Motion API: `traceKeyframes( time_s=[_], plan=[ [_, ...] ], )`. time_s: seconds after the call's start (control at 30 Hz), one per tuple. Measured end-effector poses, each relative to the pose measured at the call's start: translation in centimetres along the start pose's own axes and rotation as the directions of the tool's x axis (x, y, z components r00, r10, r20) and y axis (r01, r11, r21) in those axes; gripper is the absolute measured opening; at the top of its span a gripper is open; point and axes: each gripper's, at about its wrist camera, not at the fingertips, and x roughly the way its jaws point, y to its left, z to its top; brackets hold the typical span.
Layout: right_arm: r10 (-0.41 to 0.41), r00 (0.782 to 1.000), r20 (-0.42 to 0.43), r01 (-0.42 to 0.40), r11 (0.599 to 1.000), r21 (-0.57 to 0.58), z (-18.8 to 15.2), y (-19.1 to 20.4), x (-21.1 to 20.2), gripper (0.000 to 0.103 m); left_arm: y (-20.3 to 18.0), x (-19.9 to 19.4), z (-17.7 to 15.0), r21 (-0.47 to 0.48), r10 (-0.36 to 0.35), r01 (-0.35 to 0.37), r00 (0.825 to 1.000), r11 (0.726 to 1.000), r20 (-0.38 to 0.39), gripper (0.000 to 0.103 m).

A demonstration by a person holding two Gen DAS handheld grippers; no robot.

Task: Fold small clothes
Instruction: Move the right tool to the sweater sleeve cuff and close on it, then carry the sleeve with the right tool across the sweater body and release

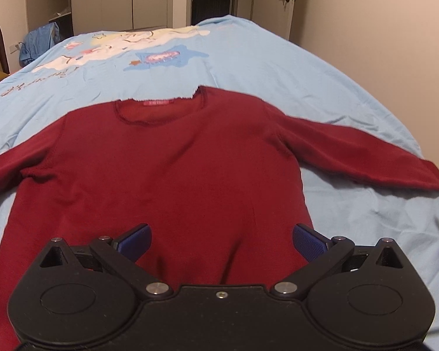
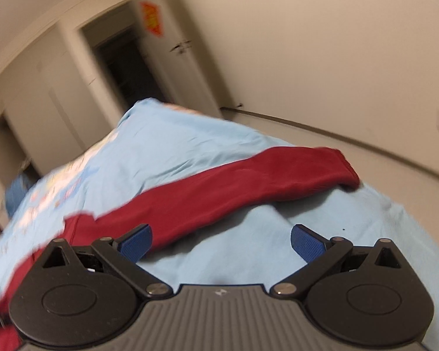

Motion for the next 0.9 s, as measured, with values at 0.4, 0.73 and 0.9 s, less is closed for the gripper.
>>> traceKeyframes(
  time_s=[0.4, 0.73, 0.9],
  plan=[
    [-0.137, 0.99, 0.044, 0.119, 0.952, 0.282, 2.7, -4.5, 5.5, 0.074, 1.9, 0.4, 1.2, -0.034, 0.046, -0.047, 0.999, 0.998, -0.015, 0.102],
    [-0.251, 0.962, 0.108, 0.224, 0.95, 0.216, 3.2, -3.1, 7.1, 0.008, 6.1, -1.7, 2.9, -0.119, 0.063, -0.06, 0.998, 0.991, 0.022, 0.102],
    [-0.235, 0.948, 0.214, 0.235, 0.972, 0.029, 4.3, 1.5, 6.4, 0.007, 8.1, -3.0, 3.8, -0.139, 0.082, -0.073, 0.995, 0.988, 0.062, 0.102]
  ],
)
